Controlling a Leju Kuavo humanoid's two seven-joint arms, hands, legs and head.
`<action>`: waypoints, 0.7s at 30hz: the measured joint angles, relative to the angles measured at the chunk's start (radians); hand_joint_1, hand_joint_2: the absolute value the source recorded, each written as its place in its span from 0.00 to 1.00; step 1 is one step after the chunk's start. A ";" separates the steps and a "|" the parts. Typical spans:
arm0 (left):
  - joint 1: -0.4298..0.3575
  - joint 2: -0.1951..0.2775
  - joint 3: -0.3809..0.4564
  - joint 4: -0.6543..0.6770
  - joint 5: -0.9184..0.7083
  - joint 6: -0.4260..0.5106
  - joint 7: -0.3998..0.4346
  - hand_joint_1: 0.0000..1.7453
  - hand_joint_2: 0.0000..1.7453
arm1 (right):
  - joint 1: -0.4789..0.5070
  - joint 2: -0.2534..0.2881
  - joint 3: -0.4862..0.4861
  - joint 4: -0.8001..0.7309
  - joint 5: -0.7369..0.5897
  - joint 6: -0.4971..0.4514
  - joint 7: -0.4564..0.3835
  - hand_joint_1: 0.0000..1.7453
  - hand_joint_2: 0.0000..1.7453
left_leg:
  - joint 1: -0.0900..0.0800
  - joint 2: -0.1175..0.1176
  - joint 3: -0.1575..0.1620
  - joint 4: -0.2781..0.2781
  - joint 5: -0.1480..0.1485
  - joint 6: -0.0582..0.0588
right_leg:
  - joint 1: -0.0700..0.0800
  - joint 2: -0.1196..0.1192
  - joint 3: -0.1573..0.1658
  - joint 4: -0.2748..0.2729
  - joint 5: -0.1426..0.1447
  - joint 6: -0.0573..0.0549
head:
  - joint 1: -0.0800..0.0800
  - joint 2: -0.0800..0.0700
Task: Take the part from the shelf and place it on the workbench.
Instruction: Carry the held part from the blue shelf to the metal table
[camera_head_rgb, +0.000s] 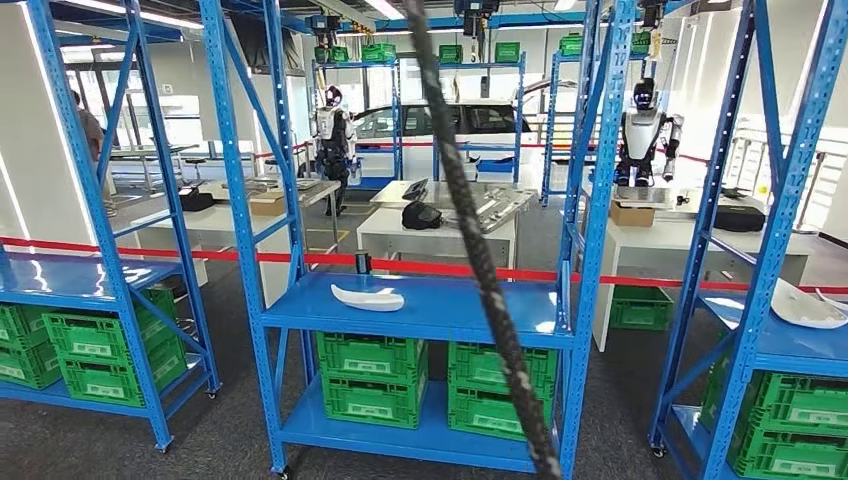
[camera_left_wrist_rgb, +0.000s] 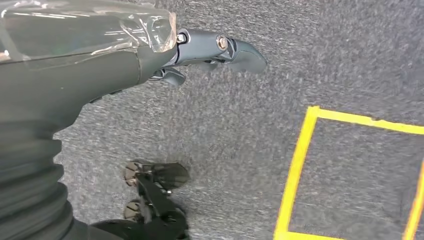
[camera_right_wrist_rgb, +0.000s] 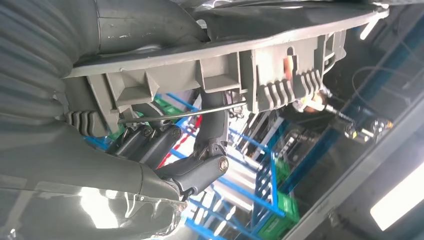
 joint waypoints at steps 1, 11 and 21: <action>-0.003 0.000 0.002 0.000 -0.005 -0.002 -0.003 0.00 1.00 | -0.003 0.000 0.000 -0.001 0.001 0.003 0.000 1.00 1.00 | -0.004 -0.004 -0.004 -0.005 -0.001 0.006 | 0.003 -0.007 -0.003 0.000 0.002 0.005 | 0.000 0.000; -0.009 -0.002 0.021 0.003 -0.026 -0.017 -0.015 0.00 1.00 | -0.023 -0.003 0.000 0.003 -0.011 0.016 -0.003 1.00 1.00 | 0.000 -0.093 -0.036 -0.023 0.047 0.041 | -0.006 0.039 -0.107 0.242 -0.104 0.026 | 0.009 0.000; -0.012 0.000 0.037 0.005 -0.028 -0.018 -0.020 0.00 1.00 | -0.048 -0.003 -0.001 0.005 -0.021 0.022 -0.002 1.00 1.00 | 0.003 -0.076 -0.112 0.111 -0.017 -0.009 | -0.012 0.034 0.006 0.012 -0.018 -0.009 | 0.004 0.000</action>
